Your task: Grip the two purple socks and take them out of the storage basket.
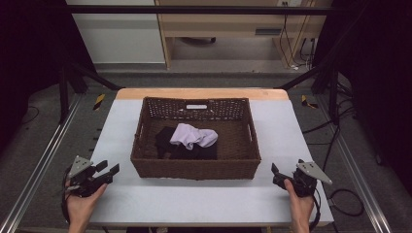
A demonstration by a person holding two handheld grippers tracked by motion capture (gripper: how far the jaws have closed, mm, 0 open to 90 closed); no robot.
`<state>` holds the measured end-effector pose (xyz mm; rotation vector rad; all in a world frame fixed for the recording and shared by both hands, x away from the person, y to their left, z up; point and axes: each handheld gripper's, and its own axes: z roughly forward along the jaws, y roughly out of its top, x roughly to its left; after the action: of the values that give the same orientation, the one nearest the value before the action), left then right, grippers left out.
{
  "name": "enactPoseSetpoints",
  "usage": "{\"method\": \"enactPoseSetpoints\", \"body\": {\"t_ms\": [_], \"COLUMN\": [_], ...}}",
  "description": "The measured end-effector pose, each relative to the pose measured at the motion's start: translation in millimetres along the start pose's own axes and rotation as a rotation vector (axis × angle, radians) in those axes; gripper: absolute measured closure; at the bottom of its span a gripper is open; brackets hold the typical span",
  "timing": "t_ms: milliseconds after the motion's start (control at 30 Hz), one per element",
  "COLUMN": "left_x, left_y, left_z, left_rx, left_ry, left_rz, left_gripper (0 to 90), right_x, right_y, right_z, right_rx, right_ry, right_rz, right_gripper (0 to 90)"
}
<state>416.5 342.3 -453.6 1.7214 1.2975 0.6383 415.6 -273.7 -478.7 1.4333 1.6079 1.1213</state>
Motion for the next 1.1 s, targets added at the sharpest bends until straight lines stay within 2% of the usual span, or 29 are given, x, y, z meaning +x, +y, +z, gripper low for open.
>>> {"method": "enactPoseSetpoints", "body": {"t_ms": [67,333,500,667,733,900,1000,1100], "left_x": [-1.5,-8.2,-9.1,-9.4,-9.3,-9.9,-10.8,-12.4], "left_y": [2.3,12.6,23.8,37.3,46.3,57.4,63.9,67.9], "left_z": [-2.7,-13.0,-16.8,-19.7,-22.5,-26.9,-28.9,-28.9], "left_rx": [-0.011,-0.068,-0.096,-0.122,-0.147,-0.182,-0.202,-0.204], "left_ry": [-0.011,-0.003,-0.017,-0.01,-0.012,-0.019,-0.024,-0.027], "left_rz": [-0.004,-0.008,-0.035,-0.021,-0.026,-0.013,-0.022,-0.021], "left_gripper": [50.9,49.6,48.4,48.3,48.3,48.4,48.6,48.6], "right_x": [-0.8,-3.2,-3.8,-3.3,-3.4,-2.6,-3.1,-3.1], "right_y": [-0.4,-1.6,-3.7,-3.9,-4.1,-4.4,-4.4,-4.5], "right_z": [0.8,0.2,1.8,2.2,2.5,3.0,3.4,4.1], "right_rx": [0.015,0.0,0.02,0.026,0.026,0.028,0.037,0.039], "right_ry": [-0.014,-0.008,-0.014,-0.012,-0.01,-0.018,-0.021,-0.019], "right_rz": [-0.011,0.019,0.011,0.003,0.006,-0.002,0.009,0.004], "right_gripper": [3.5,3.5,3.5,3.6,3.7,3.7,4.1,4.1]}}
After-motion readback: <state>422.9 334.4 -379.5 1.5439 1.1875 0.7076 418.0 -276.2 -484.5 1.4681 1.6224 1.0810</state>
